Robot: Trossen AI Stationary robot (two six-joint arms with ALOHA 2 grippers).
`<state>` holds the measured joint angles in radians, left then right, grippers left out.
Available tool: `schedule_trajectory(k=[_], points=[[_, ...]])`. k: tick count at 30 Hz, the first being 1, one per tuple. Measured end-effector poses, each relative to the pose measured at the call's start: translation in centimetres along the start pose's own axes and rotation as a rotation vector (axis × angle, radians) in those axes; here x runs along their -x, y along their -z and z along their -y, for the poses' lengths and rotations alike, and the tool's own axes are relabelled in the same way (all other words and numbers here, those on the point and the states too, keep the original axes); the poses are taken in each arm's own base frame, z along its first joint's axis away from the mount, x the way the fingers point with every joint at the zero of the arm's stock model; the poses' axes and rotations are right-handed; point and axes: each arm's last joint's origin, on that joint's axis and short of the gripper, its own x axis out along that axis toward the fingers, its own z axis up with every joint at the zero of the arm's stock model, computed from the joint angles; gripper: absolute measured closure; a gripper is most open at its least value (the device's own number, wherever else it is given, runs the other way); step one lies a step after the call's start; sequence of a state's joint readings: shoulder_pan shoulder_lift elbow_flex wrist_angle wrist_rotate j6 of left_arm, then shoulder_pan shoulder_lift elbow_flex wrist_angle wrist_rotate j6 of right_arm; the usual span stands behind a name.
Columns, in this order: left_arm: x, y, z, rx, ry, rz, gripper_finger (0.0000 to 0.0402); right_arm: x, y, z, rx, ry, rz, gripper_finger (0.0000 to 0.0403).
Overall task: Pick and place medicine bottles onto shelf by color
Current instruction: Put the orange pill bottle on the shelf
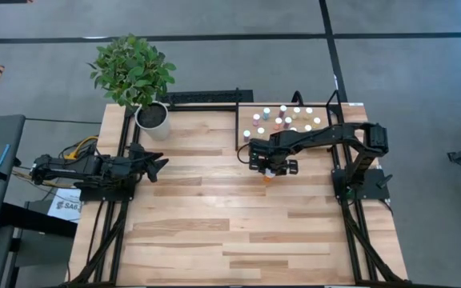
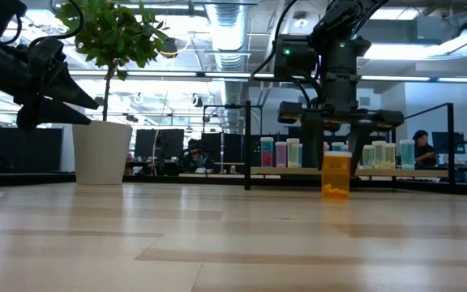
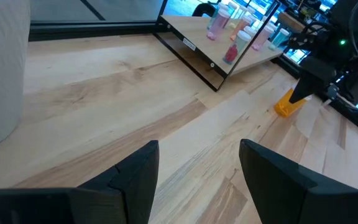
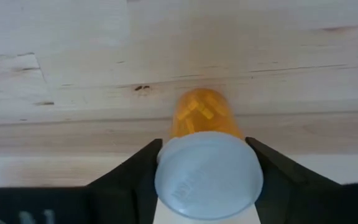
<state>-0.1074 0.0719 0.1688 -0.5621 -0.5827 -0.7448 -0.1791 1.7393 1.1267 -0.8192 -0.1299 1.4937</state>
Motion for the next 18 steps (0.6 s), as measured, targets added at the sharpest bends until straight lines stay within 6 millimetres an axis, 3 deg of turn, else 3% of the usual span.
schedule_trajectory(k=[5, 12, 18], points=[[0.0, 0.0, 0.0, 0.0, 0.0, 0.0, 0.0191, 0.1, 0.0, 0.0, 0.001, -0.002, -0.001, 0.0202], [0.0, 0.0, 0.0, 0.0, 0.0, 0.0, 0.0191, 0.9, 0.0, -0.4, 0.008, 0.007, 0.007, 0.0165], [0.0, 0.0, 0.0, 0.0, 0.0, 0.0, 0.0191, 1.7, -0.4, -0.5, -0.008, 0.036, 0.039, 0.0197]])
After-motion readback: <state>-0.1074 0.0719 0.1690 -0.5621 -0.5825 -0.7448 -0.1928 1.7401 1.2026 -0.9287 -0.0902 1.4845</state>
